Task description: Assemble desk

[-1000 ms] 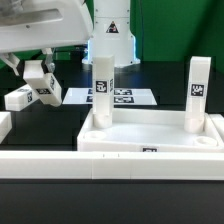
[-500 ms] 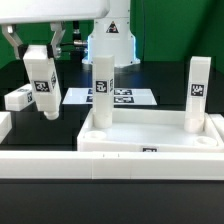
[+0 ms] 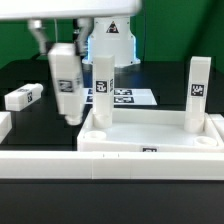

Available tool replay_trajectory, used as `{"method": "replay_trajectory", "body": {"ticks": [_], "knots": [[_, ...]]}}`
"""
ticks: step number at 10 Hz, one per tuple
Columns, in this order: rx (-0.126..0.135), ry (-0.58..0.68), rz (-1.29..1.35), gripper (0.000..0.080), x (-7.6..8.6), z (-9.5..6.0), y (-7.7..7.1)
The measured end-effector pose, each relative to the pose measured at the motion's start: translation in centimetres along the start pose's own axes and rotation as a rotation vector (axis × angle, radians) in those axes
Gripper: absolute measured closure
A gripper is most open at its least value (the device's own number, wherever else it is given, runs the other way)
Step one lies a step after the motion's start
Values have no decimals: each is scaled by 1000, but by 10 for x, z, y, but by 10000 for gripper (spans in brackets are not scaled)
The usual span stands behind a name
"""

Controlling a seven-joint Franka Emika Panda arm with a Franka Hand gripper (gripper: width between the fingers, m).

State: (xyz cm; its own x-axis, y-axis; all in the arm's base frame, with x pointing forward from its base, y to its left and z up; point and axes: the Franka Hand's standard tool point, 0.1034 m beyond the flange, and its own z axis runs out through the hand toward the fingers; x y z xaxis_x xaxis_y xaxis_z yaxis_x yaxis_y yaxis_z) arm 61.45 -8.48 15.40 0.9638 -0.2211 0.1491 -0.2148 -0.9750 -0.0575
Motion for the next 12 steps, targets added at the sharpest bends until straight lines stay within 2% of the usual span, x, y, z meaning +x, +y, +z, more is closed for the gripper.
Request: {"method": "replay_trajectory", "body": {"ticks": [1,2,5,6,7,9,10,12], "knots": [[3,2,-3,508,0,0,-19],[9,11,17,508,0,2,-21],[5,27,15,508,1,3,-19],[-8,135,12,508,6,2,-23],[3,143,35,508,-6,4,-40],[29,145,56,508,-8,-2,-78],[36,142,59,508,-8,-4,-87],[30,133,70,508,-3,-2,-80]]}}
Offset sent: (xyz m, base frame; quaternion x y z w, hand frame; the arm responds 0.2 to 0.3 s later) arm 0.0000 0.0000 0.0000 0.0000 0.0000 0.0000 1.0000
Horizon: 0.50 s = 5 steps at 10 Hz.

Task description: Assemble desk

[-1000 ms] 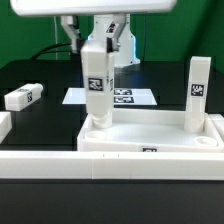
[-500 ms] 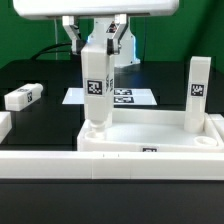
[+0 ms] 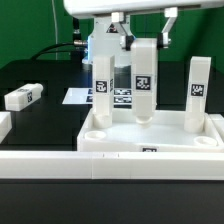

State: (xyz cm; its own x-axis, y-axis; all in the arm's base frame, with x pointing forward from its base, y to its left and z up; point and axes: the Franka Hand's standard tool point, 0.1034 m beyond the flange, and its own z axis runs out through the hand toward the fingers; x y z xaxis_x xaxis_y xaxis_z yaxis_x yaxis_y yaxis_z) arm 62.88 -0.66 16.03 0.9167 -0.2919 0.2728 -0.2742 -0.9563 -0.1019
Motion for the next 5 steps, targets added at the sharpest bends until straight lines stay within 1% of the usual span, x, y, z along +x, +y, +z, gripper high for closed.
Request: {"method": "replay_trajectory", "body": {"ticks": [2,3,4,5], "knots": [[0,34,-7,508,1,0,-3],[2,30,-16,508,-3,0,-16],[15,54,-8,508,-2,-3,-33],[28,121,-6,508,-1,-5,-48]]}}
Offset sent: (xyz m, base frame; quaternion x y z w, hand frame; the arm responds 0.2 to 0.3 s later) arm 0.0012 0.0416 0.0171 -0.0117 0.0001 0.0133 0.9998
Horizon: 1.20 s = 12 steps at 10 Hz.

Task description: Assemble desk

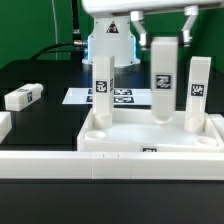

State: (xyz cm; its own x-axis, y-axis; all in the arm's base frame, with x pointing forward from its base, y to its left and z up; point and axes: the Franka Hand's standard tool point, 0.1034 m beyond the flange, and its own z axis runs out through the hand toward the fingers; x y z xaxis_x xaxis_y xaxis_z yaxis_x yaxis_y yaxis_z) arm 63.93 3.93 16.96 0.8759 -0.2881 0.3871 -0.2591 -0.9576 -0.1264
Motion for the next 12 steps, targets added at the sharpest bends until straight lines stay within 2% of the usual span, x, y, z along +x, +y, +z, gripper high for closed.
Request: {"method": "replay_trajectory", "body": {"ticks": [1,5,7,8,9,12], "knots": [[4,-5,25,508,-7,2,-11],[3,-13,18,508,-9,4,-15],[11,-19,-37,508,-18,5,-36],[6,-23,-90,508,-21,6,-44],[-1,-28,-124,508,-18,9,-38],[-2,-30,-121,508,-19,10,-38]]}}
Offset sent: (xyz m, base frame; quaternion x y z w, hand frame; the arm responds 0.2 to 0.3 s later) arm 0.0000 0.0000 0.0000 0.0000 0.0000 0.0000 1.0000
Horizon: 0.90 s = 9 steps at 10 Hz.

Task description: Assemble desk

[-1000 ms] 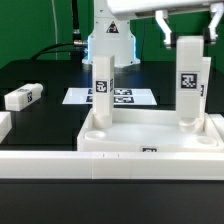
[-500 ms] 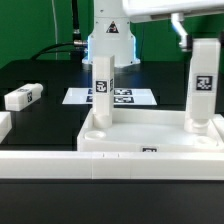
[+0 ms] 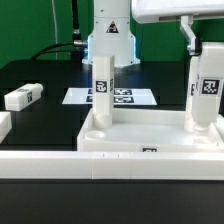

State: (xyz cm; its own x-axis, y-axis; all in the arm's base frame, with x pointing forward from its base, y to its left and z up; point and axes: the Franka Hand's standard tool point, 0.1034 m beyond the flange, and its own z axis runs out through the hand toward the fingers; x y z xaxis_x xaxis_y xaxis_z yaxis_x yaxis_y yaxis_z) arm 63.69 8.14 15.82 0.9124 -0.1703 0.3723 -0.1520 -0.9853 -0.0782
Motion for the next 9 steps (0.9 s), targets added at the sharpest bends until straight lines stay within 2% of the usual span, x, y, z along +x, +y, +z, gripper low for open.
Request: {"method": "replay_trajectory", "body": {"ticks": [4,9], "knots": [[-5,-14,-36,508,-10,8,-10],[-8,-15,-39,508,-11,12,-9]]}}
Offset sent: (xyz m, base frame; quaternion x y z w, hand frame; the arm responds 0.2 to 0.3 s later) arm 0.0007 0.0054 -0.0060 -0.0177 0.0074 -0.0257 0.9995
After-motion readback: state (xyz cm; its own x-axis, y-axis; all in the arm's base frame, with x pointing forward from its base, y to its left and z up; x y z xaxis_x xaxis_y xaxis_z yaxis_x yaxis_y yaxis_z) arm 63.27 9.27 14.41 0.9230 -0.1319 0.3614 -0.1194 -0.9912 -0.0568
